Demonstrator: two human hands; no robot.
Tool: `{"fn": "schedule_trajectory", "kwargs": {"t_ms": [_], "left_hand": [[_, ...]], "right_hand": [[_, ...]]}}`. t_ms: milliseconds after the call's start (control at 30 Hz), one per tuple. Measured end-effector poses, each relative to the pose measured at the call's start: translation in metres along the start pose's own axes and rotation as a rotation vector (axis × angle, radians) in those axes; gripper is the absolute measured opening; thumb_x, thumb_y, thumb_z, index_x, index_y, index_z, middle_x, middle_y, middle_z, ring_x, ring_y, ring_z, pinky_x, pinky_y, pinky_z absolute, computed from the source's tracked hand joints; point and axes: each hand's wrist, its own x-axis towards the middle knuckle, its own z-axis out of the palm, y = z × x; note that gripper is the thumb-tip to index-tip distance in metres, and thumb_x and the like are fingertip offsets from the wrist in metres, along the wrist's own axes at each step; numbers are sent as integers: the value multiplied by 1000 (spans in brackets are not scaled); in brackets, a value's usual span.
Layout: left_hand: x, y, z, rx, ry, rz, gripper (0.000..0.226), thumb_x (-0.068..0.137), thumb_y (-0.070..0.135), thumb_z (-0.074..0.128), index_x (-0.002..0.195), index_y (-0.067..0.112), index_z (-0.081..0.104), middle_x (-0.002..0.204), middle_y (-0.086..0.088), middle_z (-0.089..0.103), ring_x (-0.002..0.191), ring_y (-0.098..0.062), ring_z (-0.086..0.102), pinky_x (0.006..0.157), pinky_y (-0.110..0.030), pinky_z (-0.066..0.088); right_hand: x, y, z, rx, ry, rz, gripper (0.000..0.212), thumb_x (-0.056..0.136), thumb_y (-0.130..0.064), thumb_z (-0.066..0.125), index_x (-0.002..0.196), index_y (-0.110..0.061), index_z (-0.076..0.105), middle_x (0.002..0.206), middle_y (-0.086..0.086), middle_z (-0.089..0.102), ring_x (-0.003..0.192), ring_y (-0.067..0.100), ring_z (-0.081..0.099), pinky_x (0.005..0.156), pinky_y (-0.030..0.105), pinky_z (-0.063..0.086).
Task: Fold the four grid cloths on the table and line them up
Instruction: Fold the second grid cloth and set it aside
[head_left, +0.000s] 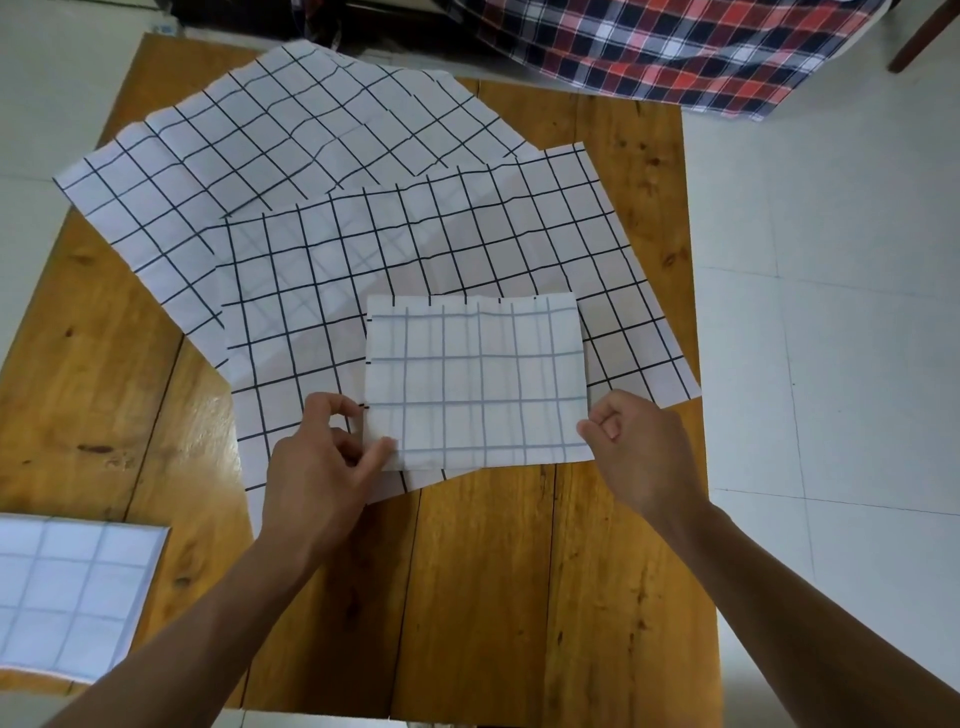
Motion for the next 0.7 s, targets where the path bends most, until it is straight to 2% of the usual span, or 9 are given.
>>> {"fn": "schedule_trajectory", "kwargs": {"t_ms": [100, 267, 367, 467, 567, 633, 700], "left_hand": [[0, 0, 1, 7, 9, 1, 37, 87, 26, 74, 111, 27, 46, 68, 11, 67, 65, -3, 64, 57, -24, 49], [1, 4, 2, 15, 5, -29, 36, 88, 25, 73, 113, 25, 47, 70, 11, 67, 65, -6, 64, 61, -37, 57], [0, 5, 3, 97, 10, -10, 35, 89, 27, 71, 115, 24, 47, 69, 15, 61, 65, -5, 60, 59, -36, 55], [0, 5, 2, 224, 40, 70, 31, 88, 29, 70, 110, 27, 48, 74, 12, 54, 67, -12, 54, 57, -36, 50], [0, 3, 4, 302, 30, 174, 22, 89, 25, 68, 106, 26, 55, 87, 8, 49, 75, -14, 49, 57, -33, 48], [0, 1, 7, 318, 21, 245, 16, 92, 21, 65, 108, 23, 63, 89, 7, 49, 79, -15, 50, 59, -34, 49], [0, -1, 9, 329, 18, 271, 17, 94, 20, 63, 110, 20, 69, 91, 4, 52, 84, -18, 53, 61, -36, 51]], "right_hand": [[0, 0, 1, -9, 5, 8, 12, 91, -25, 66, 81, -22, 61, 64, -12, 59, 61, 6, 57, 55, 15, 38], [1, 0, 3, -17, 20, -16, 16, 92, -24, 66, 78, -22, 59, 60, -10, 57, 56, 7, 55, 54, 20, 45], [1, 1, 4, -29, 16, -22, 18, 92, -23, 65, 76, -22, 56, 59, -8, 56, 54, 8, 54, 52, 23, 47], [1, 0, 4, -70, 15, -27, 18, 92, -26, 66, 79, -23, 53, 62, -7, 55, 57, 10, 55, 53, 26, 48], [-2, -3, 3, -157, 67, -89, 17, 88, -26, 70, 93, -22, 54, 80, -7, 56, 72, 11, 55, 60, 23, 47], [-4, -8, 5, -269, 99, -244, 25, 85, -25, 72, 107, -20, 59, 99, -4, 58, 92, 14, 55, 76, 29, 50], [-4, -16, 9, -302, 46, -392, 35, 87, -26, 70, 120, -19, 61, 117, 0, 59, 111, 18, 52, 93, 33, 44]]}}
